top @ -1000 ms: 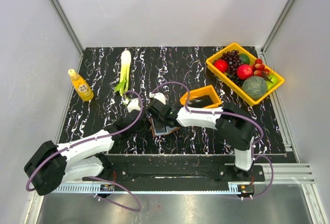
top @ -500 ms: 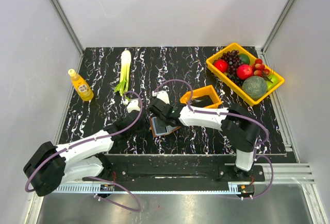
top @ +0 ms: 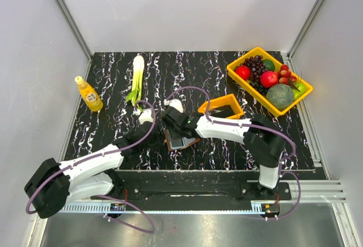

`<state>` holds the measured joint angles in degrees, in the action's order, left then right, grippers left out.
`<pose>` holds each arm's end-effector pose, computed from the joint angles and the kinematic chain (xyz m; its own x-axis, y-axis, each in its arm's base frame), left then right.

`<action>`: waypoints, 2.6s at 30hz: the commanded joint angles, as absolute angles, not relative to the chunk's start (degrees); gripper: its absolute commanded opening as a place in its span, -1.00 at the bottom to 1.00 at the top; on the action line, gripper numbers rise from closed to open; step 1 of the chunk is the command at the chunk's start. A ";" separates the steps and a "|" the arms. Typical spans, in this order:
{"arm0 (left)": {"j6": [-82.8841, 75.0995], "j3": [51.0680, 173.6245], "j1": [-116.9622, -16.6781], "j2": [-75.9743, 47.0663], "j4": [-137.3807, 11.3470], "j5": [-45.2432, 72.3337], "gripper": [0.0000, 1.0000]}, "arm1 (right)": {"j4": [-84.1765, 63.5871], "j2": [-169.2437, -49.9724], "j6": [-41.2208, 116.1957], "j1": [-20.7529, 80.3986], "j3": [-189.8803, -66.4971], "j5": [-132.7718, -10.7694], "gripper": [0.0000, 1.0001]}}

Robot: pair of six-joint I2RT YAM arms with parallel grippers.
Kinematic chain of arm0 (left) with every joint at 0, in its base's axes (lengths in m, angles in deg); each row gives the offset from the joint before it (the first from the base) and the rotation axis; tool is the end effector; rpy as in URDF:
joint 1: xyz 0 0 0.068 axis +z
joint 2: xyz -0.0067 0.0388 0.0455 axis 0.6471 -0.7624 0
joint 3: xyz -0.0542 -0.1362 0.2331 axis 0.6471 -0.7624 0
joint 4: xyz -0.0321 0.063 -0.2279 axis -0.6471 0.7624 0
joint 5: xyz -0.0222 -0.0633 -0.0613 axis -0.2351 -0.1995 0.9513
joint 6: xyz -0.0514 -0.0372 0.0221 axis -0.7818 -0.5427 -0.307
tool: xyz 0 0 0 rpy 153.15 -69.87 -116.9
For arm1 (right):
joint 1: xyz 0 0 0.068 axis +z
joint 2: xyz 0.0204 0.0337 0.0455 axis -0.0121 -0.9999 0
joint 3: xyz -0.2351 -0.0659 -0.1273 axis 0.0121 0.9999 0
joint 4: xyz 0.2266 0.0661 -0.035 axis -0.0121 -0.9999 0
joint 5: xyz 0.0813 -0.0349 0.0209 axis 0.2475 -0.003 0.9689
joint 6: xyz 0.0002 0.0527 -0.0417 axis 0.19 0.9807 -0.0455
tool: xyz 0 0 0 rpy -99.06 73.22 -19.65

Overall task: Put the credit cards into the card holder
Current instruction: Insert the credit card into the card holder.

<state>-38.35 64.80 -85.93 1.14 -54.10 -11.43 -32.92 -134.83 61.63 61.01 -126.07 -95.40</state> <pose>0.1466 -0.1276 0.1821 -0.7099 -0.2603 -0.6544 0.0343 0.9153 -0.4013 0.2023 0.3253 0.1963 -0.7424 -0.3041 -0.5969 -0.4396 0.8935 0.0915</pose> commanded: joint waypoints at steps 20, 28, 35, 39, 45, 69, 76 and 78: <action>-37.05 65.58 -85.58 3.65 -54.67 -12.47 -1.00 | -31.67 -136.11 62.05 61.69 -127.09 -99.27 -0.08; -37.14 65.23 -85.50 2.42 -55.02 -12.65 -1.00 | -32.02 -133.12 61.17 61.60 -126.38 -99.80 -0.08; -37.14 65.23 -85.50 1.89 -54.85 -12.82 -1.00 | -32.64 -130.83 60.65 61.34 -125.42 -99.98 -0.08; -37.05 65.31 -85.50 1.80 -54.67 -12.91 -1.00 | -34.04 -130.75 60.55 60.64 -124.72 -101.20 -0.08; -36.87 65.66 -85.50 2.07 -54.50 -12.82 -1.00 | -31.94 -130.56 60.82 59.76 -124.44 -97.35 -0.02; -36.43 66.63 -85.41 2.86 -53.79 -12.64 -1.00 | -29.30 -137.60 61.43 61.25 -127.96 -94.00 0.13; -36.26 66.90 -85.41 2.59 -53.88 -12.47 -1.00 | -28.94 -138.30 60.91 61.34 -128.67 -94.70 0.22; -36.26 66.81 -85.41 2.59 -53.88 -12.56 -1.00 | -29.91 -139.26 61.08 61.43 -128.84 -95.23 0.22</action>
<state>-37.15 64.80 -85.73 1.97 -53.16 -11.60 -30.37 -137.63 61.33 60.77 -126.42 -93.45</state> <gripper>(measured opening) 0.187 0.610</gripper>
